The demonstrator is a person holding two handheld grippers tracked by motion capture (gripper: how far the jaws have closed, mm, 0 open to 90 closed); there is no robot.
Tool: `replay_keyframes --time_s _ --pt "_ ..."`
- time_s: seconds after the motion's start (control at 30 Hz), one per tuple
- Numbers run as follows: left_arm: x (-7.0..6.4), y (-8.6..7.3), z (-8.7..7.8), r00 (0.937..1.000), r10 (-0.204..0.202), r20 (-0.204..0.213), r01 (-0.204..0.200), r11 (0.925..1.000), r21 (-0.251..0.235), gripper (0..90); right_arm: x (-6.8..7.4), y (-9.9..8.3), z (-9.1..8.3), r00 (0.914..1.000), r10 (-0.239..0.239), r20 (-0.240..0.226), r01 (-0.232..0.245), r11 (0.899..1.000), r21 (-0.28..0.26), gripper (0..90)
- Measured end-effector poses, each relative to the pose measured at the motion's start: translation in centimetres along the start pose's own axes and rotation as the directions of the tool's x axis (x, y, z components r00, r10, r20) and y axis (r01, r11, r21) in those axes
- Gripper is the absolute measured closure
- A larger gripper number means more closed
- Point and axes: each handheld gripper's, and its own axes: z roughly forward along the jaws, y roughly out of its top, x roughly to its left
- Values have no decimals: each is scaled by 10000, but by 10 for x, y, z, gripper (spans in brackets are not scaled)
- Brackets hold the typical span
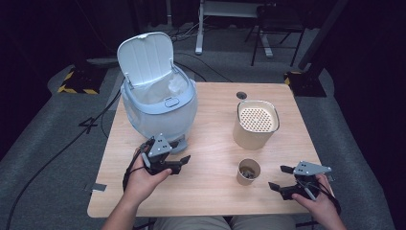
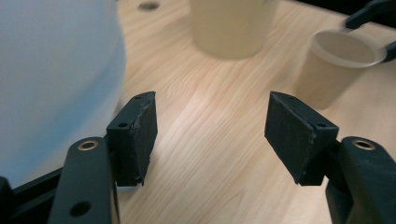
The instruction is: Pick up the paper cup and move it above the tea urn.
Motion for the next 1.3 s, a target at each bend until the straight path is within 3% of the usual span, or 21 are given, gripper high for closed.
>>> replay_keyframes --time_s 0.07,0.17,0.3,0.37,0.47,0.6,0.67,0.8,0.83,0.97,1.1,1.17,1.3 --pt "1 -9 10 9994 124 318 -141 9985 535 366 5 5 0 9999 -5 -118 5 10000 5 157" --pt "2 -19 20 9985 -267 476 235 9975 662 372 11 11 3 9996 -207 -214 213 9993 297 159" --pt "0 -30 33 9976 -354 590 290 9939 1060 361 17 16 9 9950 -988 -154 996 9923 736 169" --pt "-1 -36 38 9979 -261 589 186 9922 1232 345 19 17 13 9949 -1004 -87 1008 9924 709 180" --pt "-1 -44 46 9994 -41 333 -19 9839 1788 334 23 20 20 9953 -956 -153 964 9929 699 176" --pt "3 -54 52 9999 -130 66 111 9713 2375 328 30 26 29 9909 -1337 -161 1343 9900 422 173" --pt "5 -57 54 10000 -70 22 63 9727 2321 305 34 27 37 9918 -1279 -74 1281 9914 286 167" --pt "5 -59 54 9995 311 -70 -287 9727 2301 283 39 26 48 9935 -1089 -327 1096 9938 205 167" --pt "4 -59 54 9998 152 -120 -120 9727 2317 275 40 26 52 9940 -1053 -300 1056 9944 103 168" --pt "4 -59 56 9997 145 -178 -100 9723 2336 250 43 27 66 9940 -1058 -278 1054 9943 -157 176" --pt "4 -58 56 9997 150 -182 -103 9720 2346 247 44 27 70 9945 -998 -314 990 9948 -253 207" --pt "4 -58 56 9997 147 -179 -101 9721 2345 247 44 27 71 9939 -1030 -394 1017 9943 -323 272" --pt "4 -58 56 9998 136 -171 -92 9721 2344 245 42 28 71 9943 -924 -541 904 9952 -385 280"
